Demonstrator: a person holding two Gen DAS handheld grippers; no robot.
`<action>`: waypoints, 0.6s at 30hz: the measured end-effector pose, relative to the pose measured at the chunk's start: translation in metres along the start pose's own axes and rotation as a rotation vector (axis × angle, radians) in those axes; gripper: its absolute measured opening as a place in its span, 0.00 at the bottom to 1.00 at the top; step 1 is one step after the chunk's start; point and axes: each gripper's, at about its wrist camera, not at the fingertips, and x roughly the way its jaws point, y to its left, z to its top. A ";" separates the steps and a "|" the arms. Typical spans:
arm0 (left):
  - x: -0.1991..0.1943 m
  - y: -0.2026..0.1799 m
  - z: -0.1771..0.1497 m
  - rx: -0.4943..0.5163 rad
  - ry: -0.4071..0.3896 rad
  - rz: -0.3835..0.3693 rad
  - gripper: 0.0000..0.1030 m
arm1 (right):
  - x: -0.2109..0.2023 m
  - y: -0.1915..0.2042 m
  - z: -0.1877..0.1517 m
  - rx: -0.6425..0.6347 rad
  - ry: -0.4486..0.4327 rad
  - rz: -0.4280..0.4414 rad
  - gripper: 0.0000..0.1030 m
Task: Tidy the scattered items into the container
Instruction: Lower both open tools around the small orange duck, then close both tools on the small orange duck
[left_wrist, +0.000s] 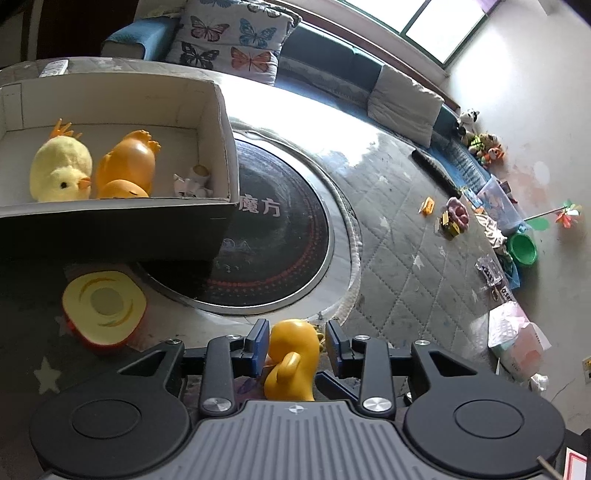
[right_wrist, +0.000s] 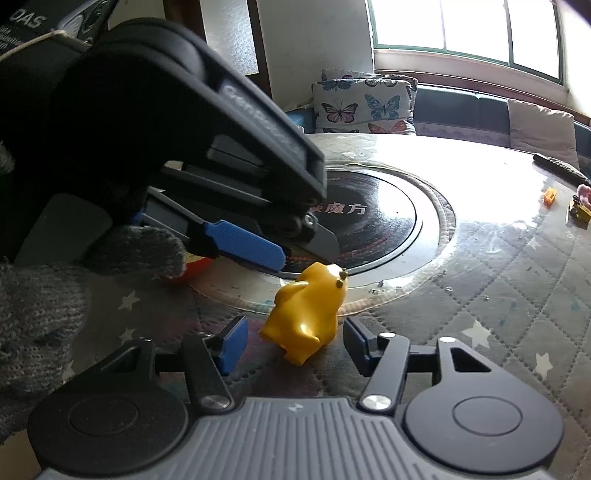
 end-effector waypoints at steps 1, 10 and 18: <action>0.002 0.000 0.000 0.001 0.004 -0.001 0.35 | 0.001 0.000 0.000 0.001 0.001 0.001 0.54; 0.015 0.002 0.004 -0.008 0.035 0.008 0.36 | 0.006 -0.001 0.000 -0.007 0.005 0.004 0.47; 0.022 0.003 0.006 0.004 0.059 0.017 0.38 | 0.007 0.001 0.001 -0.026 0.001 0.002 0.47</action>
